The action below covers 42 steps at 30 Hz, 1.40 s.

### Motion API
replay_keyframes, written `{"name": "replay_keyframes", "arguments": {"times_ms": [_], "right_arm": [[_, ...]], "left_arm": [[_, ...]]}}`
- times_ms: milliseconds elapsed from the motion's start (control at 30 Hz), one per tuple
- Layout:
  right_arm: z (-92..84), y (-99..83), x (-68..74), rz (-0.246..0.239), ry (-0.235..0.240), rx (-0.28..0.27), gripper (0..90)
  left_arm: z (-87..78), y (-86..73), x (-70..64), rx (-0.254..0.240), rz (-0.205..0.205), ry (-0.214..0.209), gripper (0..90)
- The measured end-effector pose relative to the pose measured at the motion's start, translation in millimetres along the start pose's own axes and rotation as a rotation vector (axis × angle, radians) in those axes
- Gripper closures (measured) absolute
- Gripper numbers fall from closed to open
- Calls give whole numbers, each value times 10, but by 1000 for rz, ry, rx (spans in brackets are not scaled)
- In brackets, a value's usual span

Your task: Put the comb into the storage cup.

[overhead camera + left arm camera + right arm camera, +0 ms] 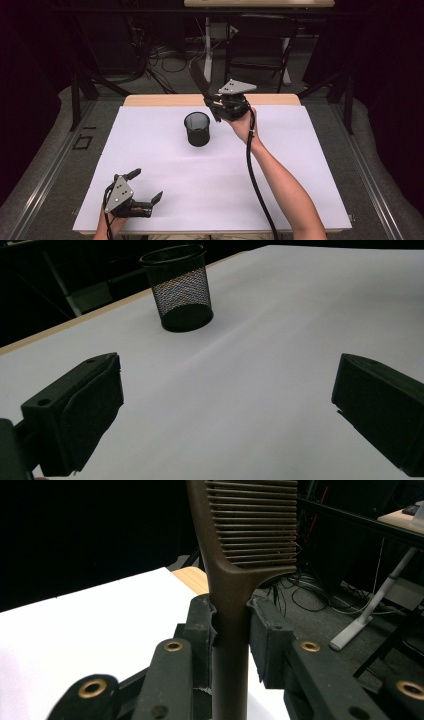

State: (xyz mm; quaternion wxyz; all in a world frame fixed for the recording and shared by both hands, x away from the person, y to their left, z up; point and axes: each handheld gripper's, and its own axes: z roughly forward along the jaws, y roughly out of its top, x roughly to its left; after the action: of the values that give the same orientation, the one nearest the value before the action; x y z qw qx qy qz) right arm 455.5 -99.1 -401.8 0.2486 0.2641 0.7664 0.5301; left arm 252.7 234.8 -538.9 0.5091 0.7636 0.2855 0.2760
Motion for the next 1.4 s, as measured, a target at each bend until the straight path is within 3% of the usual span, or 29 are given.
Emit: {"name": "replay_keyframes", "arguments": {"times_ms": [833,1400], "right_arm": [[124,24,57,33,16,-82,725],[233,-2,95,45,27,-99,725]], "left_arm": [[-9,-3,3,1,2,1,2],[-10,-3,3,2,4,2,2]]}}
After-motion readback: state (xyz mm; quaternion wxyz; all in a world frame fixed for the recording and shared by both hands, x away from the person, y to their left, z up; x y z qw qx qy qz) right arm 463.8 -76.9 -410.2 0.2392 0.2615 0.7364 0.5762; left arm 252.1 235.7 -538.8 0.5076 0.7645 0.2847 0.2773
